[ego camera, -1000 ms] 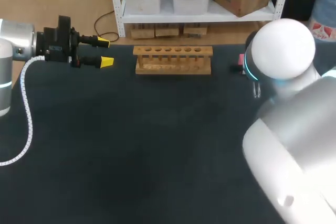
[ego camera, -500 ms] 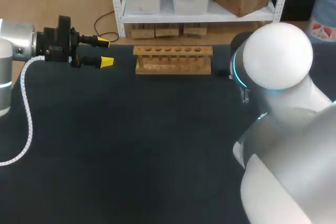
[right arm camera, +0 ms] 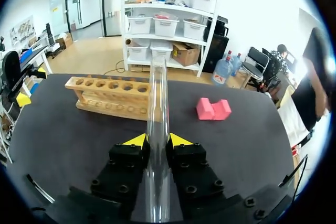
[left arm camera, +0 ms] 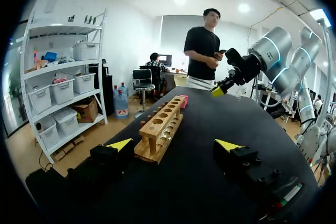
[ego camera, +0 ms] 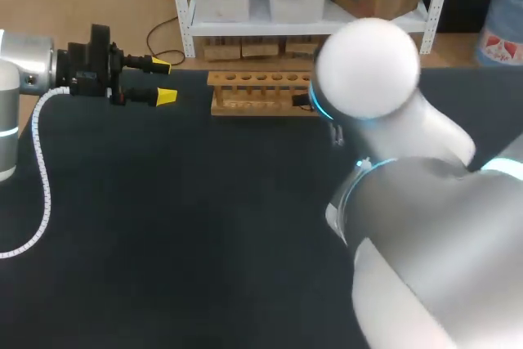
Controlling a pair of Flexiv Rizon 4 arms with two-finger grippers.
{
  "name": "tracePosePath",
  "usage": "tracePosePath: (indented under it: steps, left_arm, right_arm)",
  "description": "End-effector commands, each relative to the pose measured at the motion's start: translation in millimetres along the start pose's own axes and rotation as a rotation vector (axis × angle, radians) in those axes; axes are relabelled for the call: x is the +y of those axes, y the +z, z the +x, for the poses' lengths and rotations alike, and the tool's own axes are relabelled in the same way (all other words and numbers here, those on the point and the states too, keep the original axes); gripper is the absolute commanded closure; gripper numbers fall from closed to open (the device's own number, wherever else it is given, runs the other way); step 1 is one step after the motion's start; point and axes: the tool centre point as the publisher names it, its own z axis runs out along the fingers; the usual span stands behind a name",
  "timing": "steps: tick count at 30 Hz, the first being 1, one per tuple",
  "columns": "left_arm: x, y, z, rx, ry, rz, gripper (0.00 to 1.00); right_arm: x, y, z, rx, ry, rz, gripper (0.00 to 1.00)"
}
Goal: Grasp the test tube, adjust it, and insert it.
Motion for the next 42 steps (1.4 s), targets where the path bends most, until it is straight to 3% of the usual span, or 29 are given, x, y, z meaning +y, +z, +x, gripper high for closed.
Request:
tracePosePath:
  steps: [1,20,42]
  left_arm:
    - [-0.4,-0.1,1.0,-0.002,0.002,-0.001,0.00]
    - [-0.4,-0.1,1.0,-0.002,0.002,-0.001,0.00]
    - [-0.4,-0.1,1.0,-0.002,0.002,-0.001,0.00]
  right_arm:
    - [11.8,24.0,-11.1,0.026,0.002,-0.011,1.00]
    - [34.0,72.4,-17.7,0.104,0.038,-0.034,1.00]
    - [34.1,89.9,-15.5,0.144,0.051,-0.042,1.00]
